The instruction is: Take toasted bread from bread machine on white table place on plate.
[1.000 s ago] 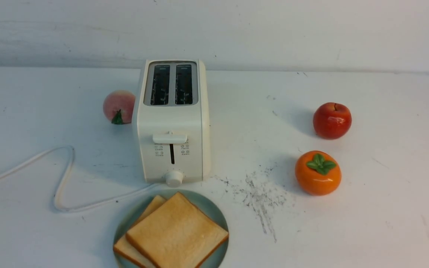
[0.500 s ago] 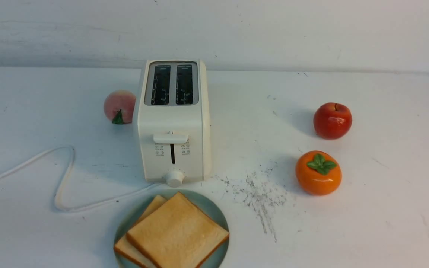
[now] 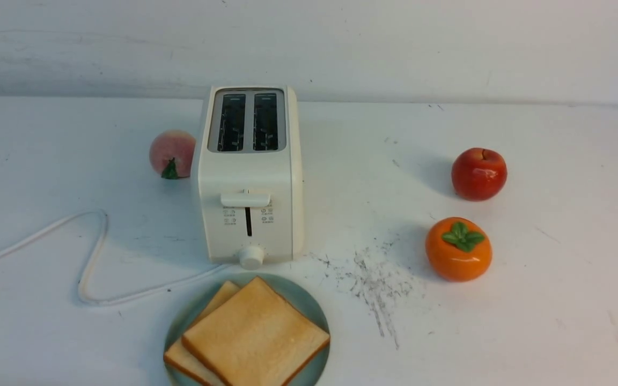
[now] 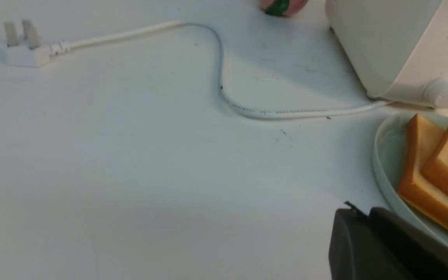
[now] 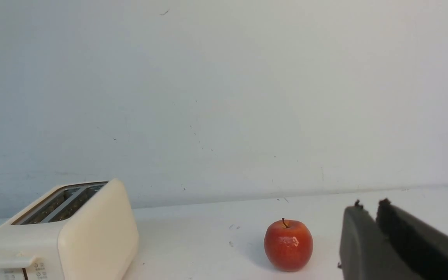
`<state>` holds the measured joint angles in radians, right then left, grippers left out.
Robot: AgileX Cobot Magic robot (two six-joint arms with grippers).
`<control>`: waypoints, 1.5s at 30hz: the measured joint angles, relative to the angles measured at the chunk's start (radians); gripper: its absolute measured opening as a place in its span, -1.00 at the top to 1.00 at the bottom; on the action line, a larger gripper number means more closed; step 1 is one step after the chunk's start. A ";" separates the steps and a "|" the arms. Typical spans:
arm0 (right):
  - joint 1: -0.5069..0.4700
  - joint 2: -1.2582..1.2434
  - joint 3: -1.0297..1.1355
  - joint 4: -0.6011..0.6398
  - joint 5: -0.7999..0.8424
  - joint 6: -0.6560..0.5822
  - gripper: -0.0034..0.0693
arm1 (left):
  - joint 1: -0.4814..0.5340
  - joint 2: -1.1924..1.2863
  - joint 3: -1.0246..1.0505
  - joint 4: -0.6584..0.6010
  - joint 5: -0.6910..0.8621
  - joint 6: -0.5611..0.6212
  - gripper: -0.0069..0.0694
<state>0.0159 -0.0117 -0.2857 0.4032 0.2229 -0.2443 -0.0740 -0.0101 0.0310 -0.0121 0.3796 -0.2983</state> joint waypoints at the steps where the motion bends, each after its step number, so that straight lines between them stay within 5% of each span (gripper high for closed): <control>1: 0.000 0.000 0.000 0.000 0.000 0.000 0.73 | 0.000 0.000 0.000 0.000 0.000 0.000 0.72; 30: 0.000 0.000 0.000 0.000 0.003 0.000 0.61 | 0.000 0.000 0.000 0.003 0.003 0.000 0.68; 45: 0.000 0.000 0.165 -0.294 0.037 0.021 0.56 | 0.000 0.000 0.000 0.003 0.004 0.000 0.63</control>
<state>0.0159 -0.0117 -0.1204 0.1093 0.2595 -0.2234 -0.0740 -0.0101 0.0310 -0.0087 0.3834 -0.2983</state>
